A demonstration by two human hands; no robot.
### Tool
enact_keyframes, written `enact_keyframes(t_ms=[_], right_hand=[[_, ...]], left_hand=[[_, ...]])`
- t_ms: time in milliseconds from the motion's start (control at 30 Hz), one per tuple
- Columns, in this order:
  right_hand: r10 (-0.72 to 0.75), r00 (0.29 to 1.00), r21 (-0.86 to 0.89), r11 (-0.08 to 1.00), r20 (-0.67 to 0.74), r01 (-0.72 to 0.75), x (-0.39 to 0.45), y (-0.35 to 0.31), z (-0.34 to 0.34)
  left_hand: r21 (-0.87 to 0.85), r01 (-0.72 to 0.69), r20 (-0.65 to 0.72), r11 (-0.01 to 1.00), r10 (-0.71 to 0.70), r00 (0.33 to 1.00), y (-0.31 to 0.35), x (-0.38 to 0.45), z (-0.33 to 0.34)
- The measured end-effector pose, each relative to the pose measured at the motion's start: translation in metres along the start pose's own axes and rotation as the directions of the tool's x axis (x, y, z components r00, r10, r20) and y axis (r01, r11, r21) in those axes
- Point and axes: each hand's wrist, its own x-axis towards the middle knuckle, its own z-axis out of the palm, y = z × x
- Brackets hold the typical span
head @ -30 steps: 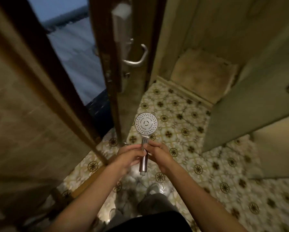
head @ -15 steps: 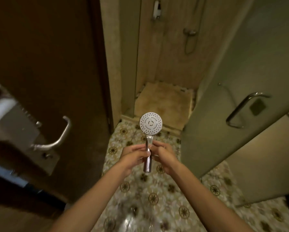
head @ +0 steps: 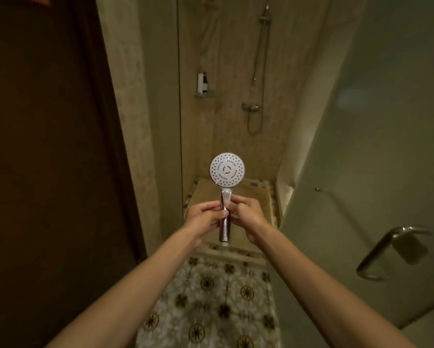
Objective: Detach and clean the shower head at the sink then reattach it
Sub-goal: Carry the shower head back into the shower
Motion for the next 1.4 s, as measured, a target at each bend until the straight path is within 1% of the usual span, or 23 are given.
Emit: enact_keyframes(t_ms=[167,400,667,833,967,1200,1400], right_hand=[[-0.056,0.997,0.034,0.998,-0.052,0.057,0.059,-0.045,0.007],[-0.132,0.986,0.067,0.988,-0.101,0.139,0.138,-0.085,-0.005],[-0.142,0.976,0.098,0.982,-0.164,0.159,0.261,-0.121,-0.046],[-0.170,0.968,0.074,0.980,-0.184,0.186,0.351,-0.151,-0.077],[-0.155,0.972,0.091,0.981,-0.179,0.173,0.413,-0.170,-0.098],[-0.156,0.969,0.102,0.979,-0.193,0.178,0.508,-0.194,-0.129],[-0.170,0.964,0.092,0.977,-0.203,0.192,0.611,-0.206,-0.141]], left_hand=[[0.030,-0.064,0.042,0.997,0.063,0.997,0.056,0.056,0.005],[0.031,-0.134,0.087,0.991,0.130,0.988,0.104,0.137,0.022],[0.034,-0.197,0.125,0.980,0.191,0.974,0.147,0.262,0.070],[0.019,-0.220,0.132,0.975,0.215,0.968,0.177,0.352,0.106],[0.001,-0.236,0.139,0.972,0.233,0.962,0.197,0.419,0.131],[0.028,-0.255,0.158,0.967,0.248,0.956,0.225,0.520,0.163],[0.041,-0.264,0.188,0.964,0.252,0.949,0.251,0.620,0.178]])
